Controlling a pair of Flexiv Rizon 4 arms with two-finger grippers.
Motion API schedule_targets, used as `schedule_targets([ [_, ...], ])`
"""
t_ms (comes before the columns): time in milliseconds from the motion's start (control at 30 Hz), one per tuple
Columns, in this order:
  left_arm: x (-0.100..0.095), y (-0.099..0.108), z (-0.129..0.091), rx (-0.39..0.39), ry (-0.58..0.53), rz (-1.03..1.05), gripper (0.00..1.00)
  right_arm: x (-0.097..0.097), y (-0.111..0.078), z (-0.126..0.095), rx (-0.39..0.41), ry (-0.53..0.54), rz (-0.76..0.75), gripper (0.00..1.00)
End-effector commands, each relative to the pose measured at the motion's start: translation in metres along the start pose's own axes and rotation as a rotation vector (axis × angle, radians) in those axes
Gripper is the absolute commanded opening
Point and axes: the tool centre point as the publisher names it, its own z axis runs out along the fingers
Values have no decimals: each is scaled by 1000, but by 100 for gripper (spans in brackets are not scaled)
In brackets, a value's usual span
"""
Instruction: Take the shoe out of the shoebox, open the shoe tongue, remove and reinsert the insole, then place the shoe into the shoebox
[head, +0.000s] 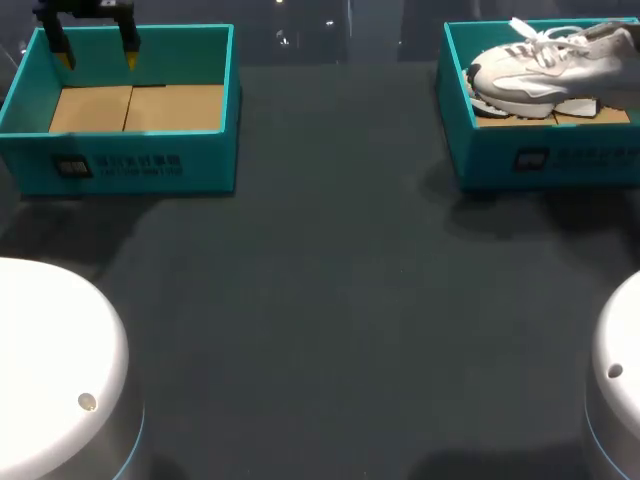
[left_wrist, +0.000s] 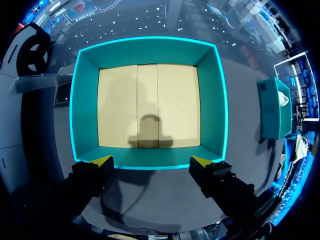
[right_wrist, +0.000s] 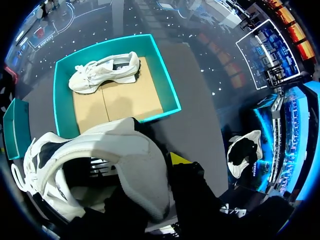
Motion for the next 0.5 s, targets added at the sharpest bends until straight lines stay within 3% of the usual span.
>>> schedule_targets([
  [33, 0, 0, 0, 0, 0, 0, 100, 19, -47, -5, -103, -29, 9, 0],
  [267, 0, 0, 0, 0, 0, 0, 100, 52, -89, -13, -76, -53, 23, 0],
  [500, 0, 0, 0, 0, 0, 0, 100, 52, -89, -13, -76, -53, 23, 0],
])
